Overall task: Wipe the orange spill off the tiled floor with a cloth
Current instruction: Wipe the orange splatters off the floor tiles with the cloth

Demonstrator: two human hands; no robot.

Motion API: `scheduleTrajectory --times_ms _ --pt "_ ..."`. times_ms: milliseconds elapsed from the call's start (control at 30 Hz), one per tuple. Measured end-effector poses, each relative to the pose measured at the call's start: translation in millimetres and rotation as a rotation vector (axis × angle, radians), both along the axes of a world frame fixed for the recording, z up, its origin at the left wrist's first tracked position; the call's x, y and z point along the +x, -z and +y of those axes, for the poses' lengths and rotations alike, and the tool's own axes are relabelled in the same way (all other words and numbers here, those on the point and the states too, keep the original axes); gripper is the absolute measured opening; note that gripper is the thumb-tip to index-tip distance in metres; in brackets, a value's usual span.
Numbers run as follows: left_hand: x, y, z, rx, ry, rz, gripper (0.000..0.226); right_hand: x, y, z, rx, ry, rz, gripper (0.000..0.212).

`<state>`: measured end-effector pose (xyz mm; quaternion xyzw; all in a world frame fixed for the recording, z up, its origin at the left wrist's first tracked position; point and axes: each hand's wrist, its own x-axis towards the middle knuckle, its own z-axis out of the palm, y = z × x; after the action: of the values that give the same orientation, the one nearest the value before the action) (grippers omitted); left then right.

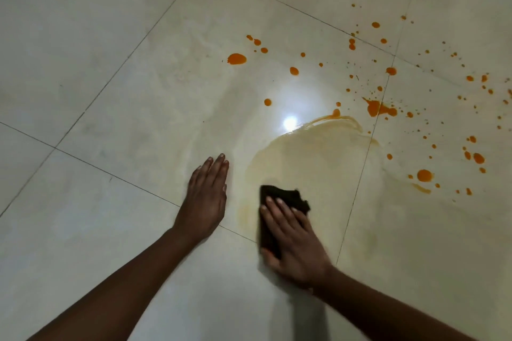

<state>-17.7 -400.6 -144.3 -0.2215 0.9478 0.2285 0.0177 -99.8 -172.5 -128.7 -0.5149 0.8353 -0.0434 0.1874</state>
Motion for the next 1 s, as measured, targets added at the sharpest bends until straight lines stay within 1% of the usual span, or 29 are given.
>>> scheduleTrajectory --times_ms 33,67,100,133,167,200,267,300,333,367,433,500,533,567,600,633,700,733,767,800,833,900,933,967,1000 --pt "-1 -2 1 0.004 0.007 -0.018 0.05 -15 -3 21 0.004 0.047 0.024 0.084" --pt "-1 -3 2 0.002 0.004 -0.045 0.05 -36 -3 27 0.044 0.145 0.042 0.084" --pt "-2 -5 2 -0.006 -0.004 -0.069 0.05 -59 -5 13 0.081 0.281 0.053 0.082" --pt "-3 -6 1 -0.03 -0.011 -0.08 0.05 -81 -2 -13 0.077 0.4 0.09 0.081" --pt "-8 -7 -2 -0.073 -0.004 -0.079 0.05 -92 -2 -45 0.089 0.45 0.085 0.081" --pt "-13 -7 -7 -0.111 0.003 -0.076 0.052 -90 1 -72 0.09 0.408 0.075 0.081" --pt "-32 -8 -28 -0.167 -0.004 -0.077 0.057 -65 5 -89 0.038 0.202 0.012 0.081" --pt "-42 -9 -41 -0.178 -0.025 -0.077 0.059 -50 8 -73 0.024 0.082 0.008 0.081" --pt "-54 -9 -54 -0.172 -0.057 -0.088 0.061 -44 7 -47 0.008 0.021 0.008 0.081" --pt "-63 -9 -66 -0.155 -0.089 -0.112 0.064 -49 4 -23 -0.009 0.046 0.005 0.082" --pt "-77 -6 -86 -0.104 -0.126 -0.186 0.077 -91 8 -13 -0.054 0.216 0.058 0.084" --pt "-81 -2 -97 -0.078 -0.132 -0.231 0.086 -143 7 -66 -0.026 0.438 0.084 0.084" --pt "-80 0 -100 -0.069 -0.128 -0.239 0.087 -157 4 -99 -0.002 0.481 0.084 0.083" --pt "-82 1 -101 -0.054 -0.13 -0.237 0.087 -158 4 -126 0.007 0.448 0.094 0.083" --pt "-82 1 -102 -0.044 -0.129 -0.237 0.086 -147 6 -140 -0.008 0.366 0.068 0.083" --pt "-82 0 -103 -0.043 -0.124 -0.245 0.084 -128 9 -139 -0.026 0.226 0.032 0.083" --pt "-83 -6 -106 -0.043 -0.081 -0.293 0.087 -92 10 -89 -0.045 -0.081 0.025 0.082" --pt "-86 -12 -111 -0.032 -0.052 -0.331 0.091 -96 3 -63 -0.024 -0.155 0.014 0.081" --pt "-87 -17 -115 -0.019 -0.012 -0.375 0.098 -116 2 -48 -0.054 -0.182 0.028 0.081" --pt "-89 -22 -119 -0.009 0.024 -0.418 0.105 -145 3 -48 -0.067 -0.145 0.06 0.08" --pt "-90 -25 -123 0.0 0.043 -0.453 0.112 -179 0 -64 -0.021 -0.063 0.063 0.08" --pt "-89 -27 -124 0.005 0.065 -0.49 0.125 -233 -9 -124 0.067 0.177 0.083 0.08" --pt "-87 -25 -123 0.0 0.063 -0.492 0.13 -240 -10 -155 0.067 0.227 0.077 0.08" --pt "-85 -23 -123 -0.005 0.052 -0.484 0.132 -233 -6 -181 0.035 0.232 0.069 0.079" --pt "-87 -19 -121 -0.004 0.039 -0.469 0.133 -218 3 -195 -0.002 0.167 0.06 0.079"
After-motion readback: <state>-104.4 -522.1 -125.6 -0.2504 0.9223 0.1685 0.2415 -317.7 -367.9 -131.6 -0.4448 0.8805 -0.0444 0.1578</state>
